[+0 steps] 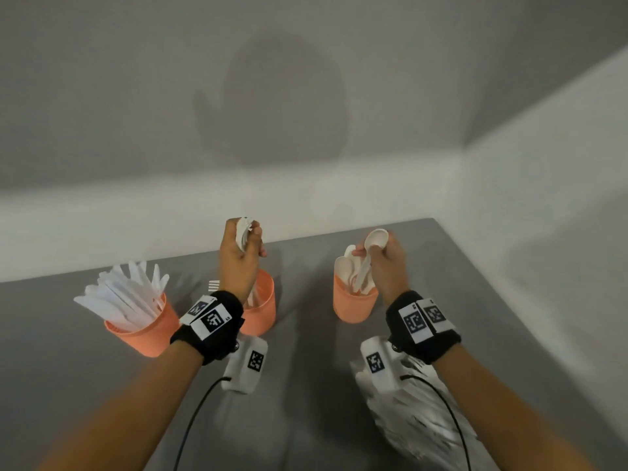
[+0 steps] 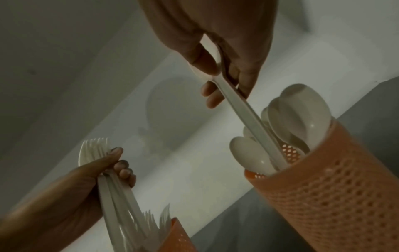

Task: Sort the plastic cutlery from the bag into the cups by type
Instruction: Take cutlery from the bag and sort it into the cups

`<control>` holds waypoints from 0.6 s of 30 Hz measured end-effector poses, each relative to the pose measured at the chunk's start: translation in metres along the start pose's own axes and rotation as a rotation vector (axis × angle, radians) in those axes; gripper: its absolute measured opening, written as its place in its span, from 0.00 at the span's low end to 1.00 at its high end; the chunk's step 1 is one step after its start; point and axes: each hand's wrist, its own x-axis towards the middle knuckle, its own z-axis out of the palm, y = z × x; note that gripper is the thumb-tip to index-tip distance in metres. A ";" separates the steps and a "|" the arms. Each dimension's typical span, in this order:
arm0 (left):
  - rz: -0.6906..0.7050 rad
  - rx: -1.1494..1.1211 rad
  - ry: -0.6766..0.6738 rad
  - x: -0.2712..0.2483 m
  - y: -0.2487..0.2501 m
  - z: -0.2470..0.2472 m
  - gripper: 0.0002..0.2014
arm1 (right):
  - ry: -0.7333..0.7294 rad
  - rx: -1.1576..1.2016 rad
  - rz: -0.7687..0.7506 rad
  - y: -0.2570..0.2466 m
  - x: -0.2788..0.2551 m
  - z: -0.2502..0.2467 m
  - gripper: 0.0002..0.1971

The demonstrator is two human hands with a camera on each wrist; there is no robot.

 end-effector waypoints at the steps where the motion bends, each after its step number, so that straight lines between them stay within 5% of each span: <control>1: -0.012 0.020 -0.010 -0.002 -0.008 0.002 0.04 | 0.002 -0.043 -0.002 0.003 -0.001 0.000 0.14; 7: -0.054 0.302 -0.149 -0.019 -0.042 0.001 0.06 | -0.063 -0.364 0.007 0.015 -0.004 0.000 0.18; 18: 0.373 0.754 -0.319 -0.018 -0.043 -0.009 0.09 | -0.174 -0.758 -0.190 0.021 -0.006 0.004 0.21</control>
